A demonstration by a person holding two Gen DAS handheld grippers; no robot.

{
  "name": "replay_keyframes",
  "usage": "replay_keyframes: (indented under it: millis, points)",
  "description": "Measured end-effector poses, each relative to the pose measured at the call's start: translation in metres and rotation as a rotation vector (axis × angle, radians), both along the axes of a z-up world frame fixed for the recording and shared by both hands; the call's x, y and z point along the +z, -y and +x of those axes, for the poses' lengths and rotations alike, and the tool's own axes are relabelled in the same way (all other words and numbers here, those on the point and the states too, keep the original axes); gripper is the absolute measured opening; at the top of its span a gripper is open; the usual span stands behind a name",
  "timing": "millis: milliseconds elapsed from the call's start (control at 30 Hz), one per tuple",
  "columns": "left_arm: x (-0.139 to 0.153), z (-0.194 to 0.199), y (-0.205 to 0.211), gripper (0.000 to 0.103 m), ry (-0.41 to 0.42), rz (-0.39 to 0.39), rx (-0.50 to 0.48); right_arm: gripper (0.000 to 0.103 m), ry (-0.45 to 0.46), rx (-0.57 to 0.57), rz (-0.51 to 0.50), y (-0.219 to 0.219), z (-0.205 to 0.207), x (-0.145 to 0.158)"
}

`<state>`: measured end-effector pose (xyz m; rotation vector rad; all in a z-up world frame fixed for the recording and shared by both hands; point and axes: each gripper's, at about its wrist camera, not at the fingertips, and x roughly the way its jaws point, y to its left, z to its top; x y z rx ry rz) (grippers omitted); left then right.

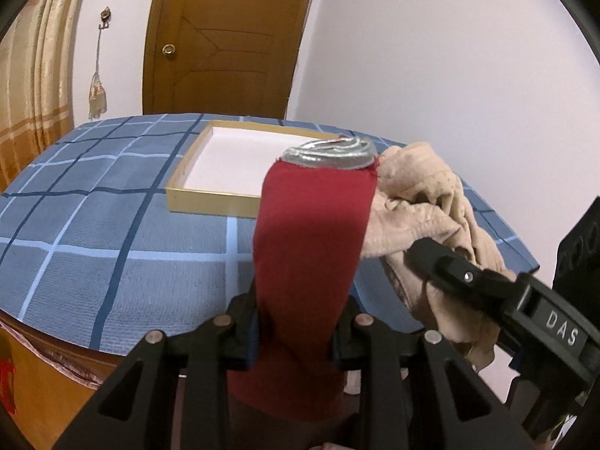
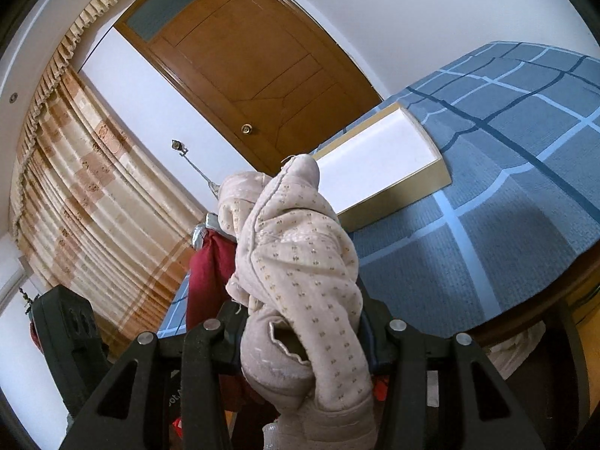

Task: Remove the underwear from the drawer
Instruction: 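Carry the beige underwear and red sock over the white tray with both tools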

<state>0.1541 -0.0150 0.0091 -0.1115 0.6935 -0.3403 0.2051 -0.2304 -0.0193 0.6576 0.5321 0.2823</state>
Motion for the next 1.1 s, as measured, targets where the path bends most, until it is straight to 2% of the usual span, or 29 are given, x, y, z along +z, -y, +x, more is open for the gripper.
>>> replay_keyframes:
  millis: [267,567,833,1100]
  points:
    - [0.007,0.013,0.004,0.026,0.018,0.023,0.029,0.049,0.013,-0.015,0.003,-0.006,0.012,0.003]
    - [0.023,0.049,0.009,0.026,0.073,0.060,0.065,0.049,0.060,-0.041,-0.051,-0.016,0.048,0.023]
    - [0.032,0.053,0.010,0.026,0.089,0.061,0.058,0.049,0.059,-0.043,-0.039,-0.016,0.059,0.031]
    - [0.065,0.054,0.015,0.026,0.155,0.077,0.055,0.049,0.101,-0.044,-0.065,-0.017,0.065,0.060]
